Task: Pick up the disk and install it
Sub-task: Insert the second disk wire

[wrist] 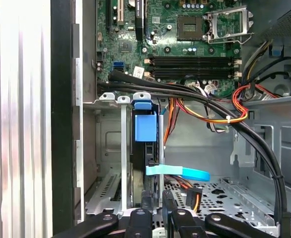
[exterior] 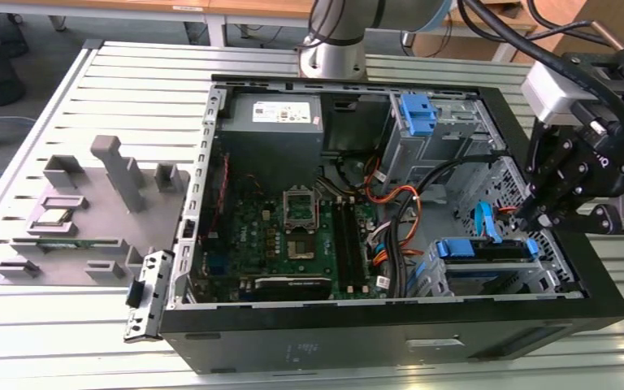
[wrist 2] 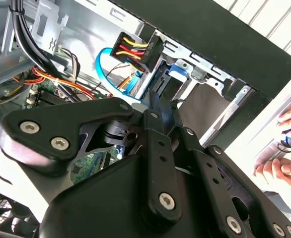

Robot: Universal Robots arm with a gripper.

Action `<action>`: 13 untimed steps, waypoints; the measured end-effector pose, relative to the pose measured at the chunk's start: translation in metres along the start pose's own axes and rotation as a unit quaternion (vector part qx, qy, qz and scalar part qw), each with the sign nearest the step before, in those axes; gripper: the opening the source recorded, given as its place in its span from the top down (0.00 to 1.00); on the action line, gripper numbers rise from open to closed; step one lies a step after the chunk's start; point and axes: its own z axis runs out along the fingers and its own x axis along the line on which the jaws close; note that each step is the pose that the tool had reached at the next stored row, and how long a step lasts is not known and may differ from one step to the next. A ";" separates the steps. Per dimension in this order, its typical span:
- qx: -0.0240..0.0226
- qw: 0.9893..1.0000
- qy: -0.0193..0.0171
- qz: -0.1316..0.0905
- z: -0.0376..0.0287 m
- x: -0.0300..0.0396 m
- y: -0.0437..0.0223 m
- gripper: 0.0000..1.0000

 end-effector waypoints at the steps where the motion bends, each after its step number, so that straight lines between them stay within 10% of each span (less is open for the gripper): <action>1: 0.000 1.000 0.000 0.000 0.0001 -0.0005 0.0000 0.76; 13: 0.000 1.000 0.000 0.000 0.0012 -0.0147 -0.0043 0.76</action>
